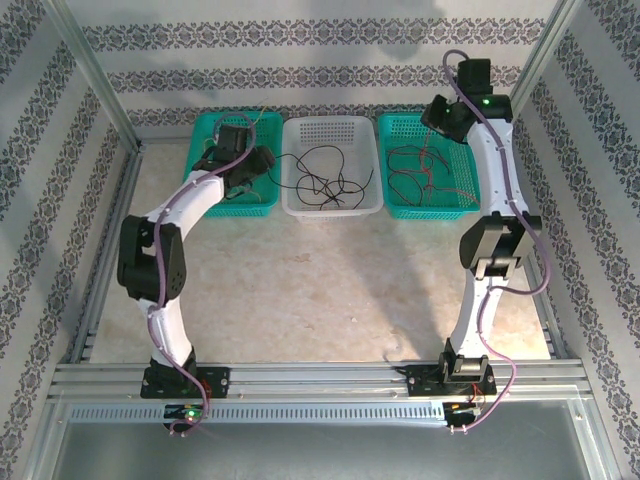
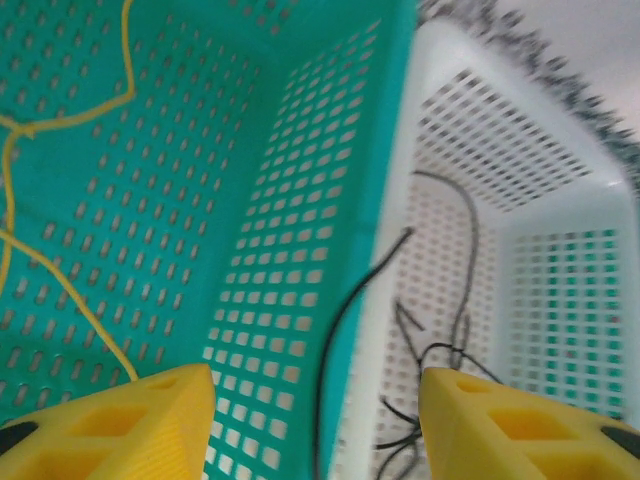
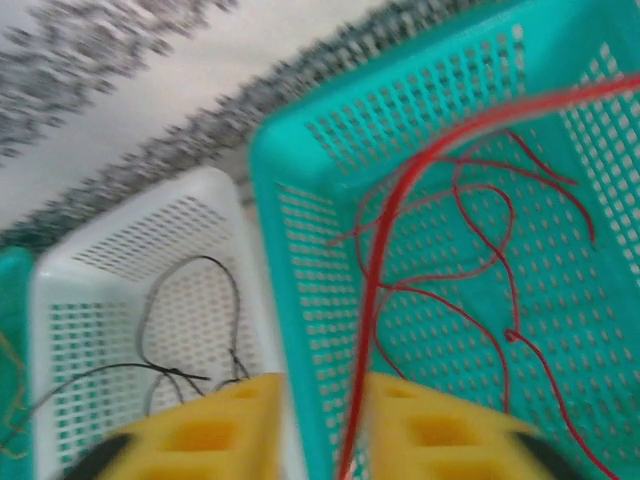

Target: Untangle the cables

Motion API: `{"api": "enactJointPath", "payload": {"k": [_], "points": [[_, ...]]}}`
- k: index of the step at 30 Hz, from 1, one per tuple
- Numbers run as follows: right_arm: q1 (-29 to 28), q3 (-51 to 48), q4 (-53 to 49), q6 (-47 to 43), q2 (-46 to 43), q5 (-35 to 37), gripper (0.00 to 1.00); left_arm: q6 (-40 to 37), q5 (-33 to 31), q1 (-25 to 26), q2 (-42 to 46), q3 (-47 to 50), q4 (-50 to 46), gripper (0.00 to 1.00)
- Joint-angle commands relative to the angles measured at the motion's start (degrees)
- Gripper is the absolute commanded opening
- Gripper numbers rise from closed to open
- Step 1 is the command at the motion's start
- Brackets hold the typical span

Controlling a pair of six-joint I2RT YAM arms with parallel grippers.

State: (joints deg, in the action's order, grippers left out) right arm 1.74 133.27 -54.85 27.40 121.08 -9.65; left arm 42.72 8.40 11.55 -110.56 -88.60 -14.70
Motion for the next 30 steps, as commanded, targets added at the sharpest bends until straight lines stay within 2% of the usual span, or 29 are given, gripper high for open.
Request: {"api": "enactJointPath", "payload": {"k": [1, 2, 12, 20, 25, 30], "points": [[0.3, -0.2, -3.8, -0.7, -0.7, 2.3, 0.81, -1.2, 2.4, -0.4, -1.3, 0.8, 4.1, 0.53], [0.1, -1.3, -3.9, -0.7, -1.3, 2.2, 0.84, -1.0, 2.5, -0.4, -1.5, 1.3, 4.2, 0.52], [-4.3, -21.1, -1.5, -0.3, -19.3, 4.7, 0.83, 3.4, 5.4, 0.6, 3.4, 12.8, 8.0, 0.48], [-7.5, -34.9, 3.6, 1.3, -32.7, 5.0, 0.83, 5.5, 6.0, 2.3, 6.9, 16.0, 7.7, 0.46], [-11.6, -37.7, 3.8, -0.1, -36.7, 3.1, 0.85, 0.9, 2.9, 2.1, 7.8, 14.0, 4.7, 0.55], [-16.5, -42.0, 5.1, -1.4, -43.0, 4.9, 0.88, -4.6, -0.7, 2.0, 9.7, 8.6, -0.4, 0.67]]}}
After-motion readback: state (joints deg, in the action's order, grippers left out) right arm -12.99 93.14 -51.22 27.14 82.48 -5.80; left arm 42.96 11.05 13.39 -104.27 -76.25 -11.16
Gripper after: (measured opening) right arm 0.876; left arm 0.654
